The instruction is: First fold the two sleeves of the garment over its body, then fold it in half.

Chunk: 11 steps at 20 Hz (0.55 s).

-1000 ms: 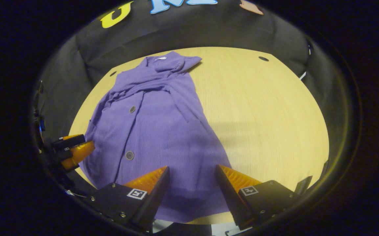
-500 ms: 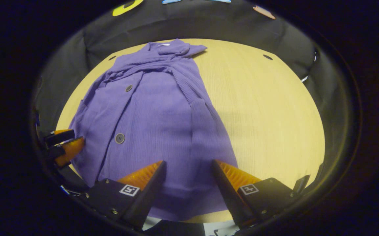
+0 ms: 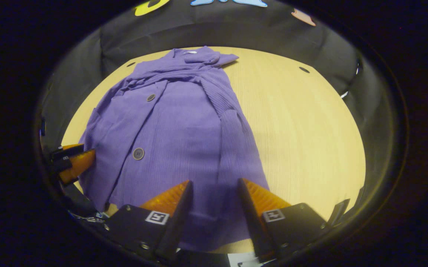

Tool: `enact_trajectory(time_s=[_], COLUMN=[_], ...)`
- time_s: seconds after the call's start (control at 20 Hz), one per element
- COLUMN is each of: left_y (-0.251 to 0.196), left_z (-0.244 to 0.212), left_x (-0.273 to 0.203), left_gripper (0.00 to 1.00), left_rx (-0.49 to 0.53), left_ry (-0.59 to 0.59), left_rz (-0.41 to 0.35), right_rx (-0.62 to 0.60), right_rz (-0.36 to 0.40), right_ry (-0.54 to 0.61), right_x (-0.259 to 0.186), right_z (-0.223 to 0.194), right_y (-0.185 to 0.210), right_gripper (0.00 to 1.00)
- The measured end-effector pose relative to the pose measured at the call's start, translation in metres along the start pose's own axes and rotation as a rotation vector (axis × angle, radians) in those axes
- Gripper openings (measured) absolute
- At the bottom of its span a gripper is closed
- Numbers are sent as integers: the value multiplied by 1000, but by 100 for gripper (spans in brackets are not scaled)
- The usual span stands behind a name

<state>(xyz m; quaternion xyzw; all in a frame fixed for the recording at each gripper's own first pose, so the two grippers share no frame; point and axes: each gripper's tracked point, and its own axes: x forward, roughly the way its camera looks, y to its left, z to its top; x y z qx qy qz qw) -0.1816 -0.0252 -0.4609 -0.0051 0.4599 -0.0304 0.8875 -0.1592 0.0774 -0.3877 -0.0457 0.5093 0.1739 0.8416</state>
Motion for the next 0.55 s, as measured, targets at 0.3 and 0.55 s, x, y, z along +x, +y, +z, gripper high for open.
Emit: enact_trajectory(time_s=[0.3, 0.55], left_y=[-6, -1], left_z=[7, 21], left_x=[3, 2], left_gripper=[7, 6], left_rx=[1, -42], left_ry=[4, -19], left_rz=[30, 22], right_rx=[78, 189], right_rz=[35, 80], right_ry=[46, 13], right_x=[2, -4], right_z=[7, 34], right_y=[7, 11], right_gripper=[3, 2])
